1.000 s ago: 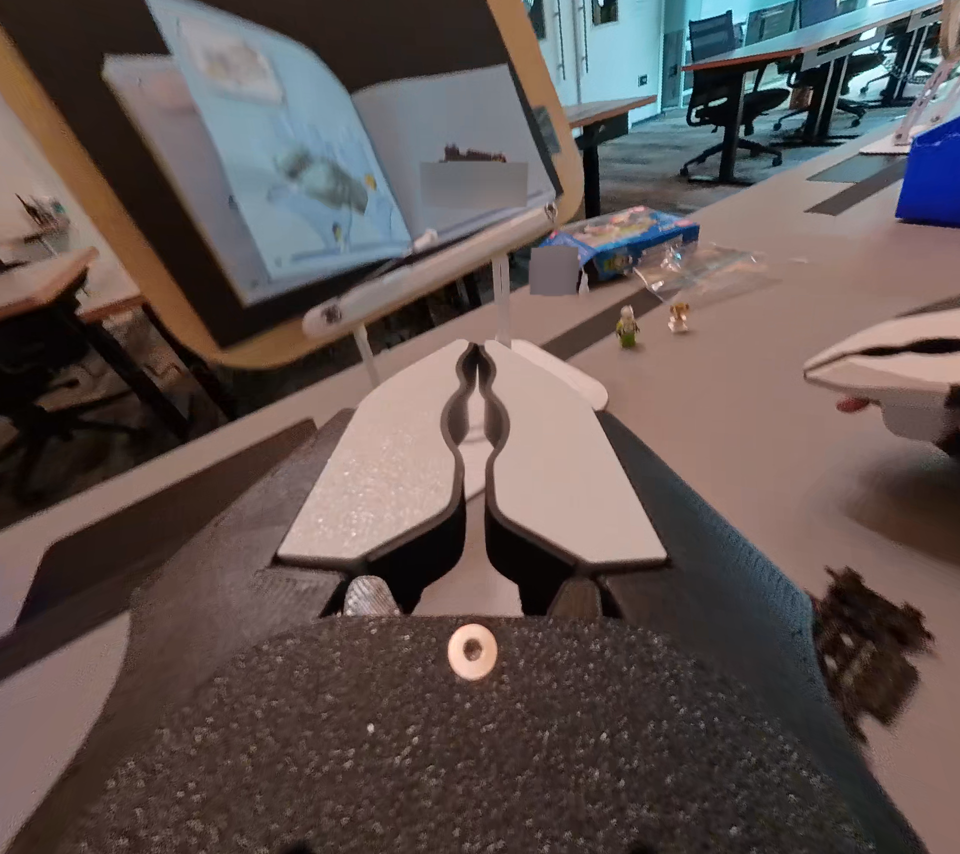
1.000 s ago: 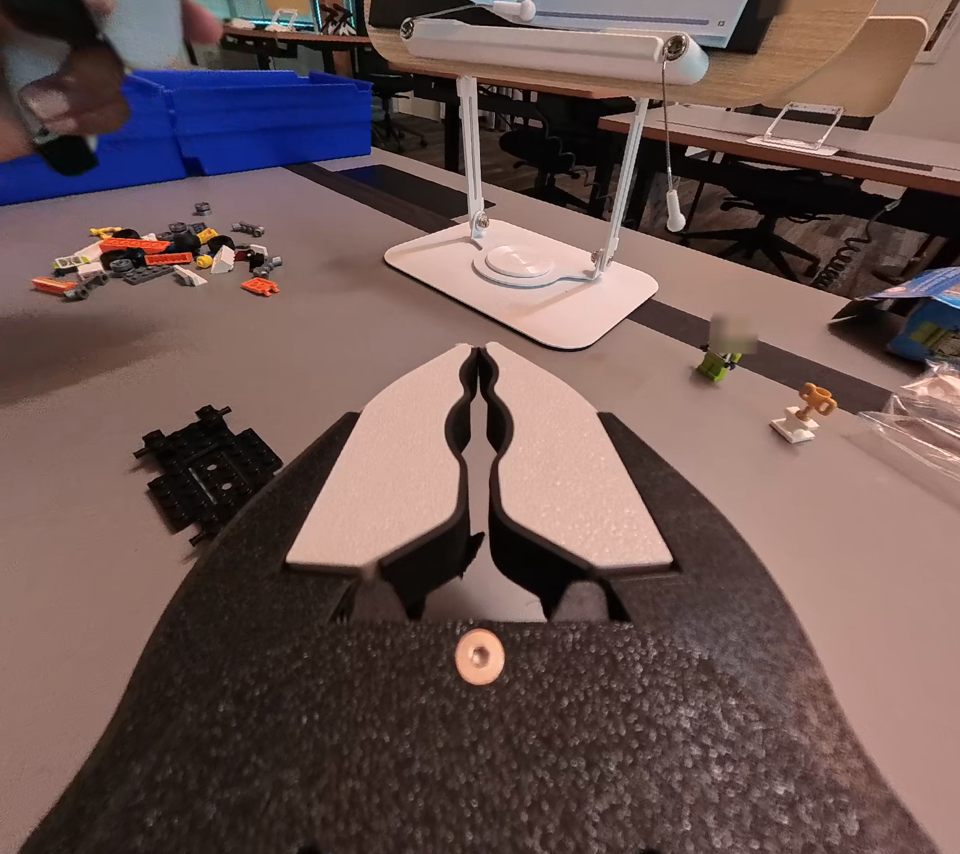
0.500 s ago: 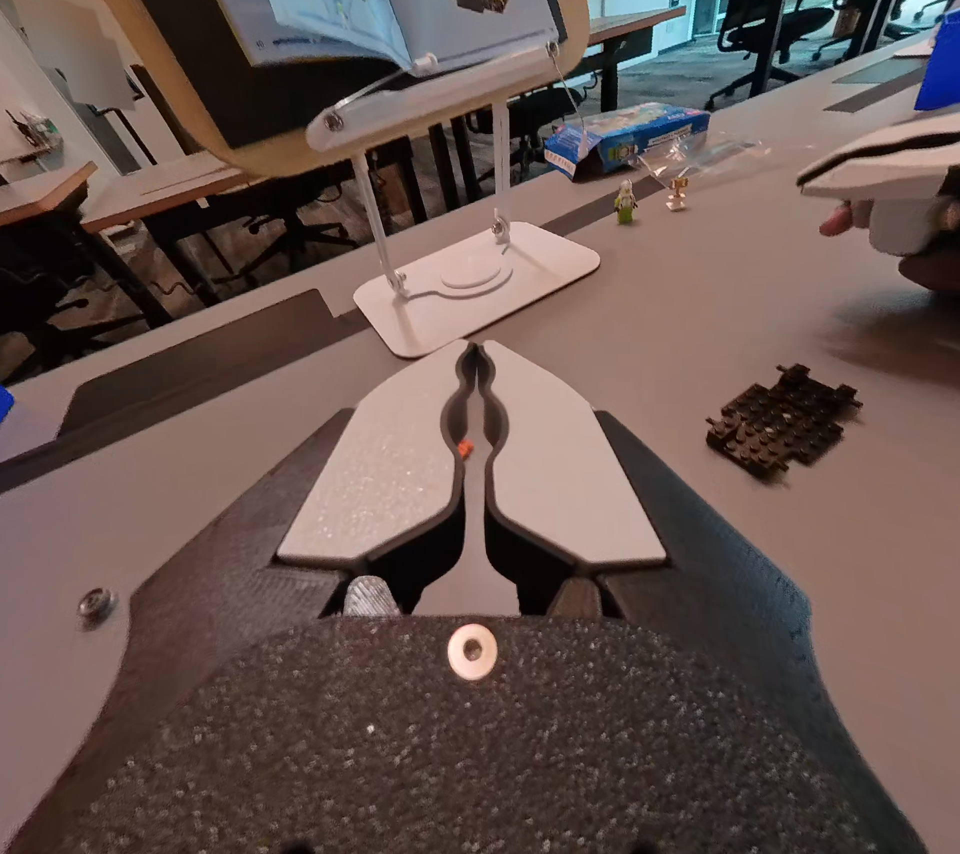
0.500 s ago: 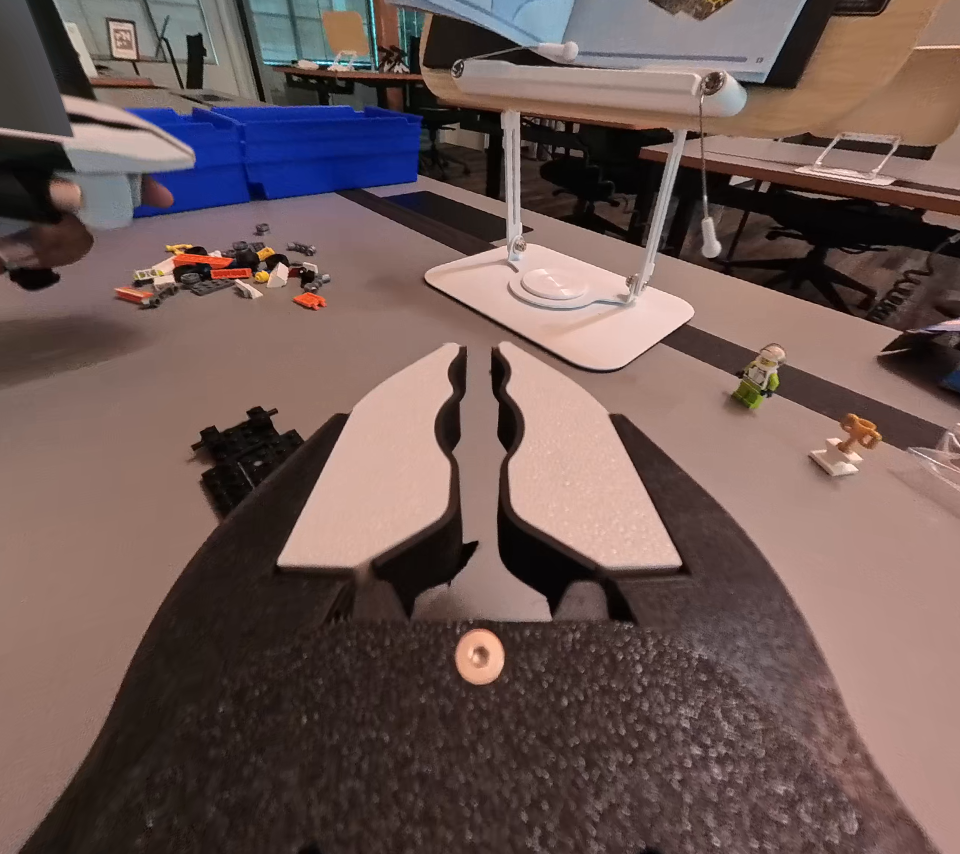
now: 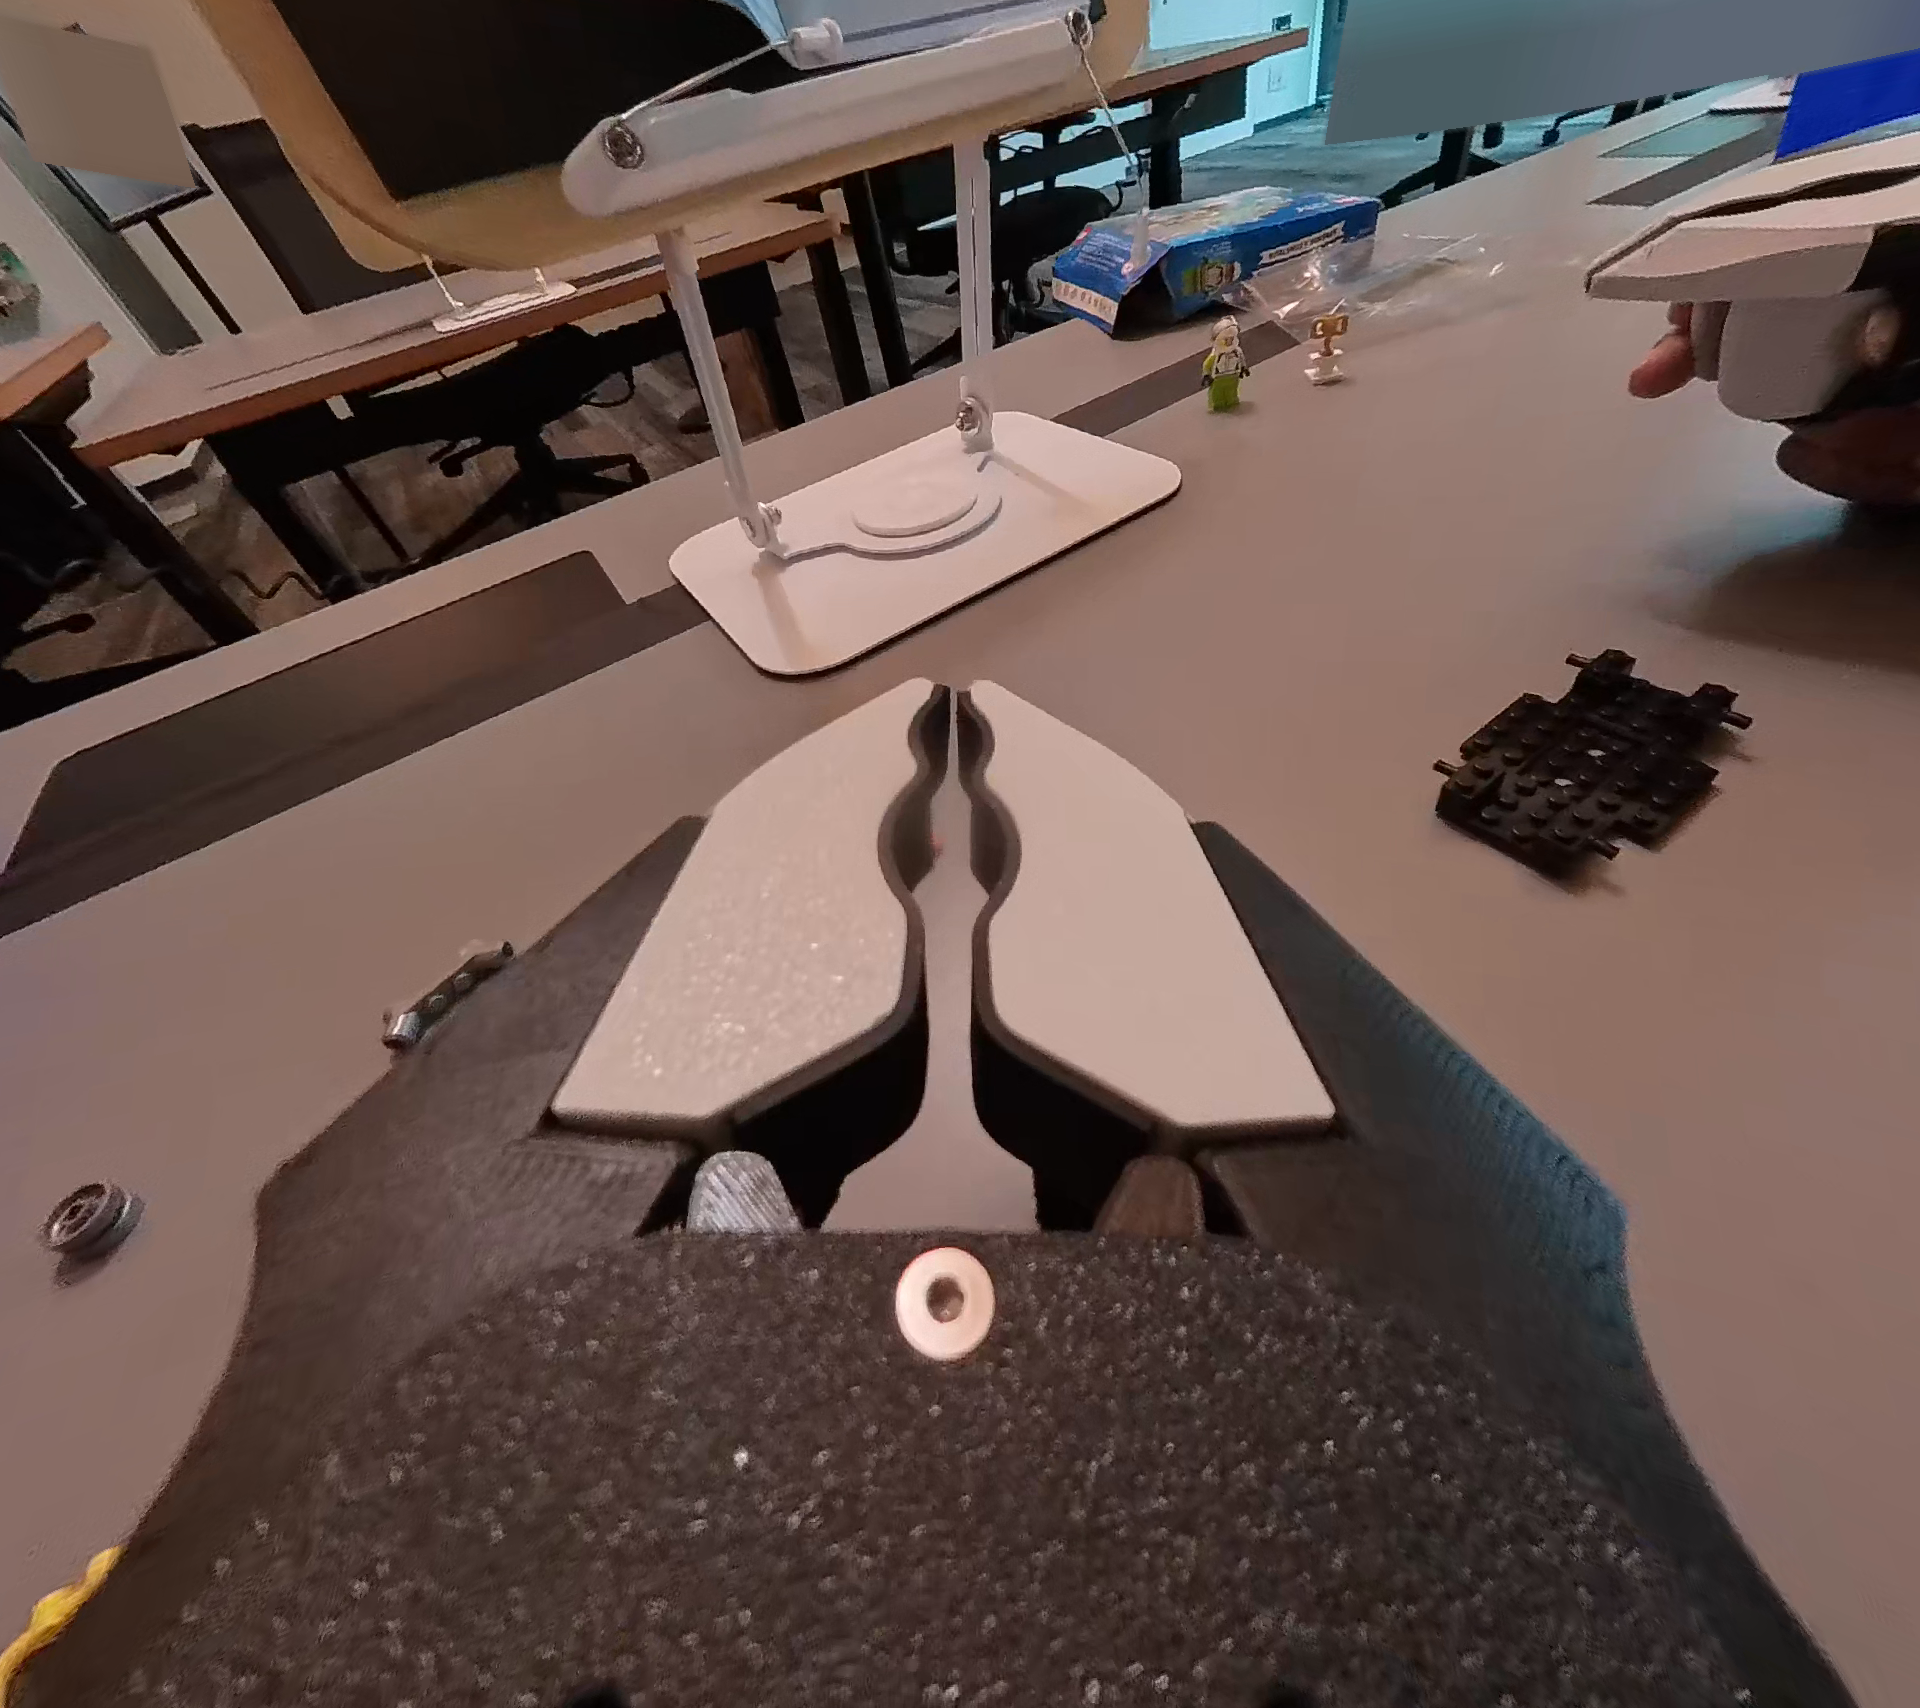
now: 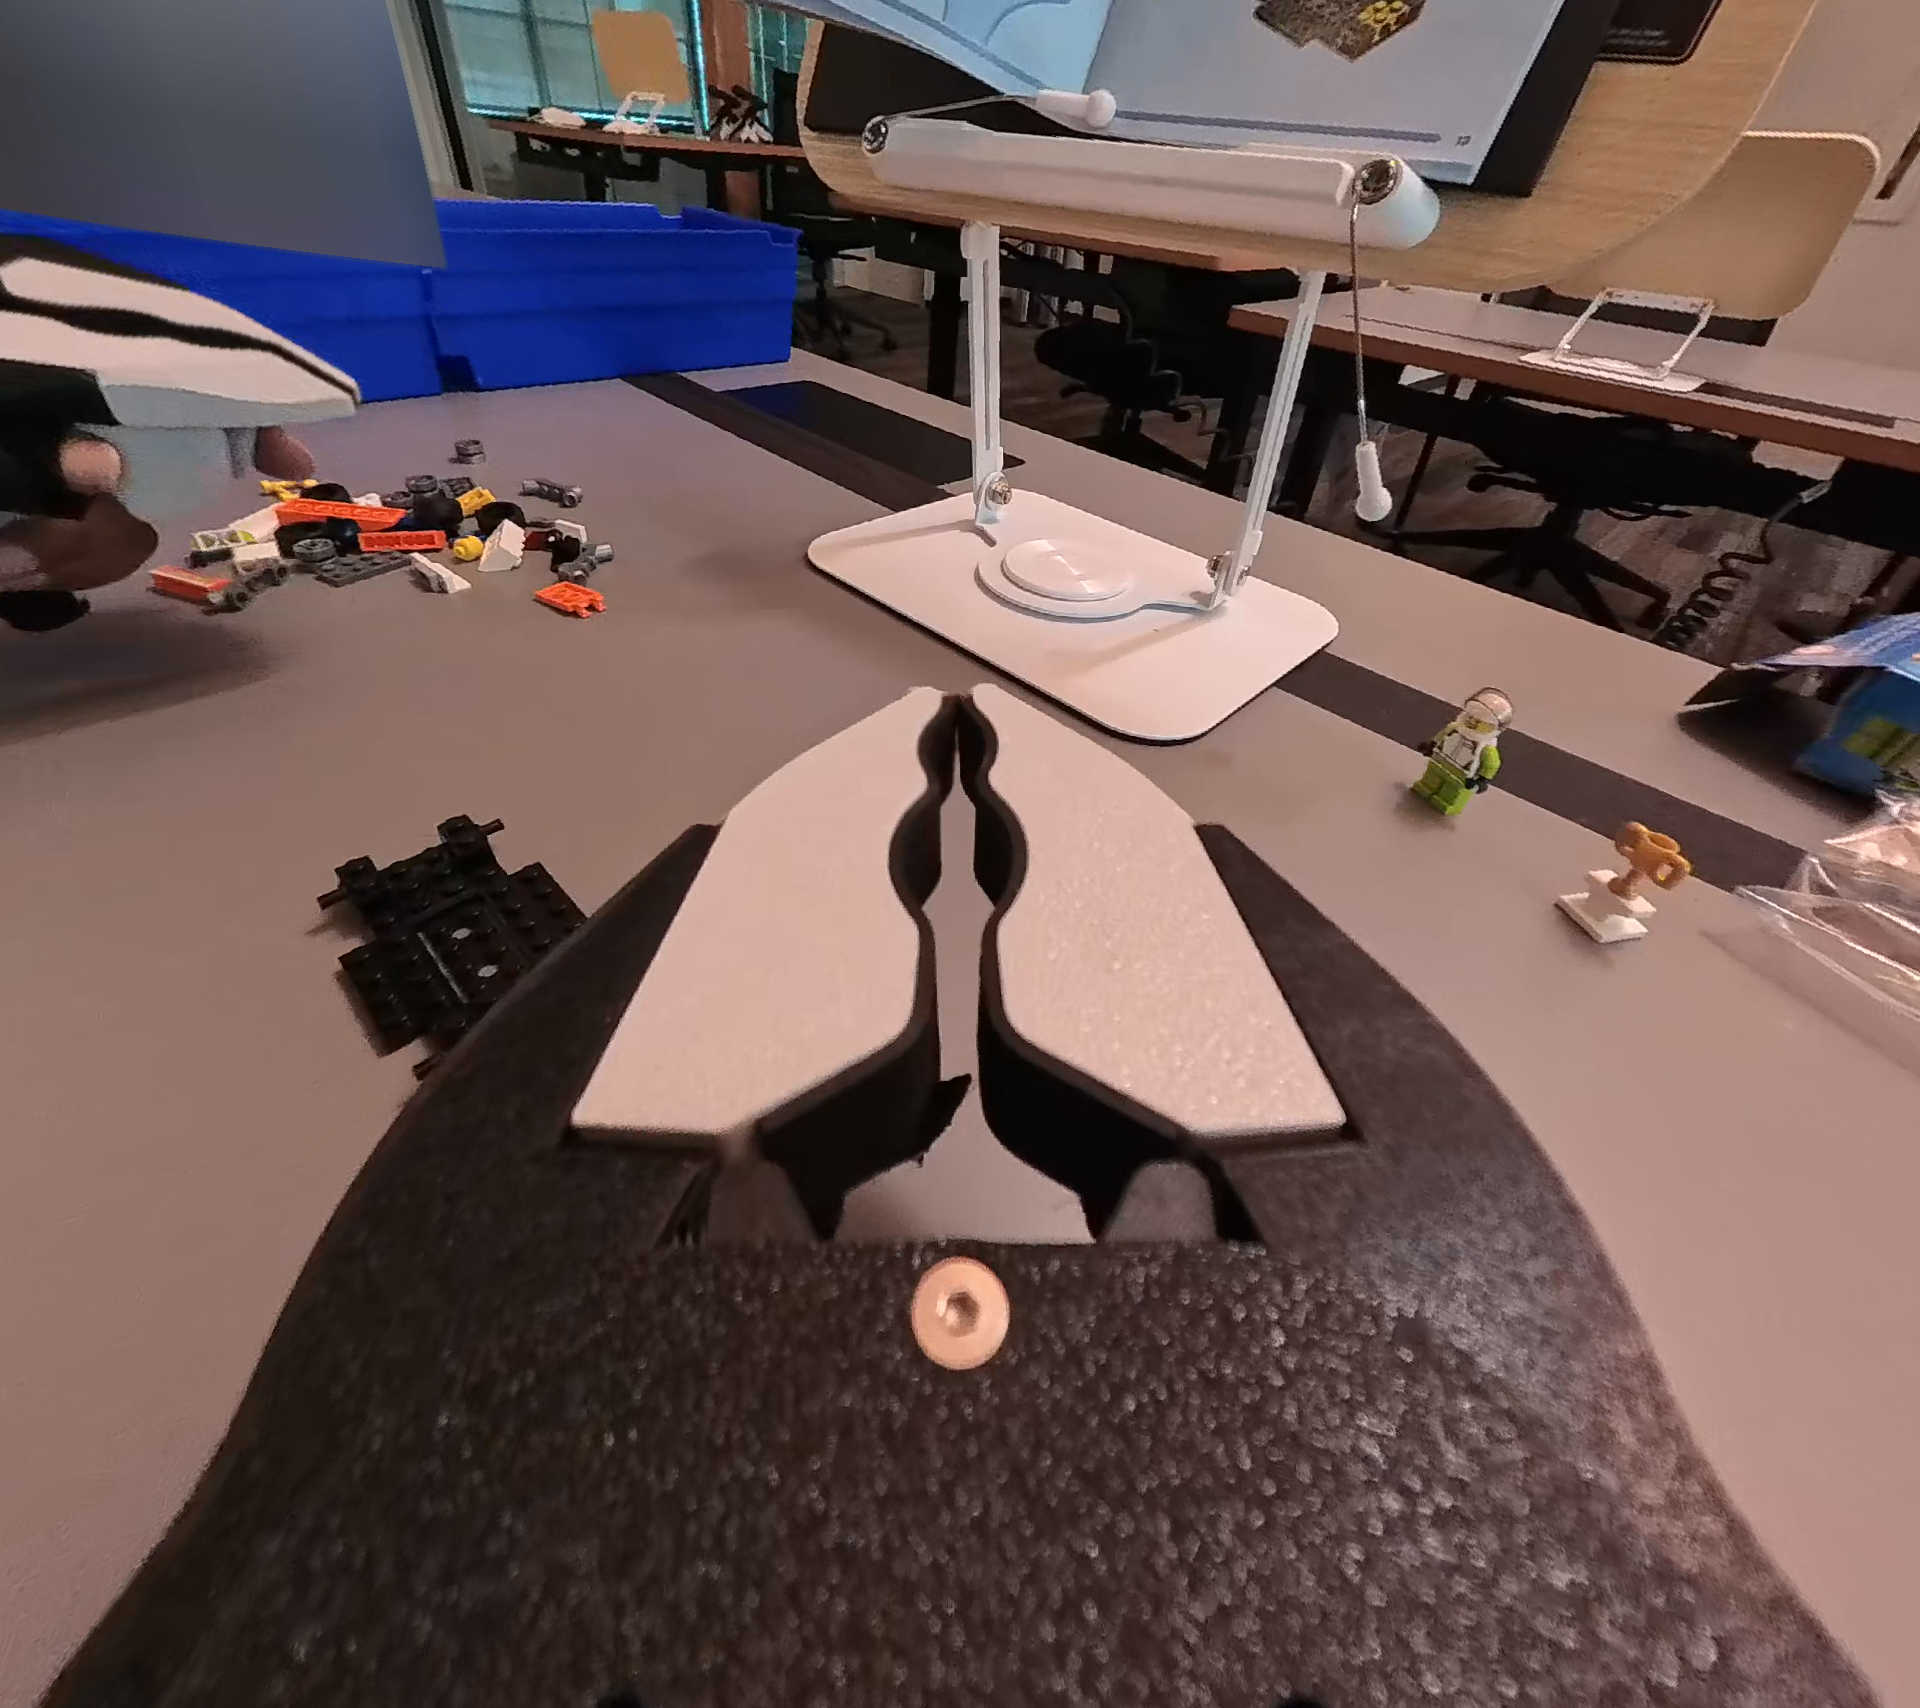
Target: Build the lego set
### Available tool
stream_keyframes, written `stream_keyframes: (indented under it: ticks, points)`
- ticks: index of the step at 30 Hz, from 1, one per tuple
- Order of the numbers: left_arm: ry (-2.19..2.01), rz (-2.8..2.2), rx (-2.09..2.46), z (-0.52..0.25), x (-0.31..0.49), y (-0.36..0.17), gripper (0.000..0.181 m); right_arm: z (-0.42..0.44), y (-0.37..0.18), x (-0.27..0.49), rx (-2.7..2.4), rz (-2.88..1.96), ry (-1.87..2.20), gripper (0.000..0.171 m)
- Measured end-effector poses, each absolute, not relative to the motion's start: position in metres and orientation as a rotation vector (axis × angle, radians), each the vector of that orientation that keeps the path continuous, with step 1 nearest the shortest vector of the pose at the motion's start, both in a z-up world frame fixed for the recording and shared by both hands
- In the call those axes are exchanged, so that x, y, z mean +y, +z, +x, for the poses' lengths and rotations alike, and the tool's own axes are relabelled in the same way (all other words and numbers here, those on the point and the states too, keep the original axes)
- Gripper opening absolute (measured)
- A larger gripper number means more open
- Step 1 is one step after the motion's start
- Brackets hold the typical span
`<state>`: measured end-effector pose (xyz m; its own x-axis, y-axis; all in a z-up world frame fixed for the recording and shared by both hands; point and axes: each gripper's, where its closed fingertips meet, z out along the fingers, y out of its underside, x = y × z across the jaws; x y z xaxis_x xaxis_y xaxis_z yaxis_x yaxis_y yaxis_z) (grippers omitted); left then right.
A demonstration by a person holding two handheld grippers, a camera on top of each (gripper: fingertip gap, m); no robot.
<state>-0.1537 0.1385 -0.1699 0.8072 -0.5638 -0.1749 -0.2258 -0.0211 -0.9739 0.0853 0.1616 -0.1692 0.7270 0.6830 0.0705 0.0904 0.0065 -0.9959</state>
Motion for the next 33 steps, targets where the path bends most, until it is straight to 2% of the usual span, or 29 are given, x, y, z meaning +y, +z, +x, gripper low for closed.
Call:
stream_keyframes:
  ticks: [8,15,19,22,26,33]
  points:
    - [-0.279,-1.632,0.65,-0.151,0.145,-0.179,0.006,0.092,-0.166,0.167,-0.616,-1.541,0.485,0.0]
    - [-0.268,-1.624,0.674,-0.155,0.142,-0.17,0.013,0.09,-0.125,0.15,-0.509,-1.596,0.514,0.0]
    - [0.063,-1.577,0.678,-0.216,0.149,-0.144,0.014,0.072,-0.124,0.127,-0.427,-1.614,0.628,0.0]
    - [0.045,-1.596,0.557,-0.267,0.143,-0.125,0.018,0.068,-0.147,0.125,-0.449,-1.621,0.56,0.0]
    - [-0.064,-1.69,0.535,-0.296,0.131,-0.14,0.021,0.068,-0.144,0.125,-0.473,-1.606,0.585,0.0]
    - [-0.065,-1.89,0.879,-0.298,0.157,-0.19,0.026,0.07,-0.153,0.125,-0.374,-1.657,0.738,0.0]
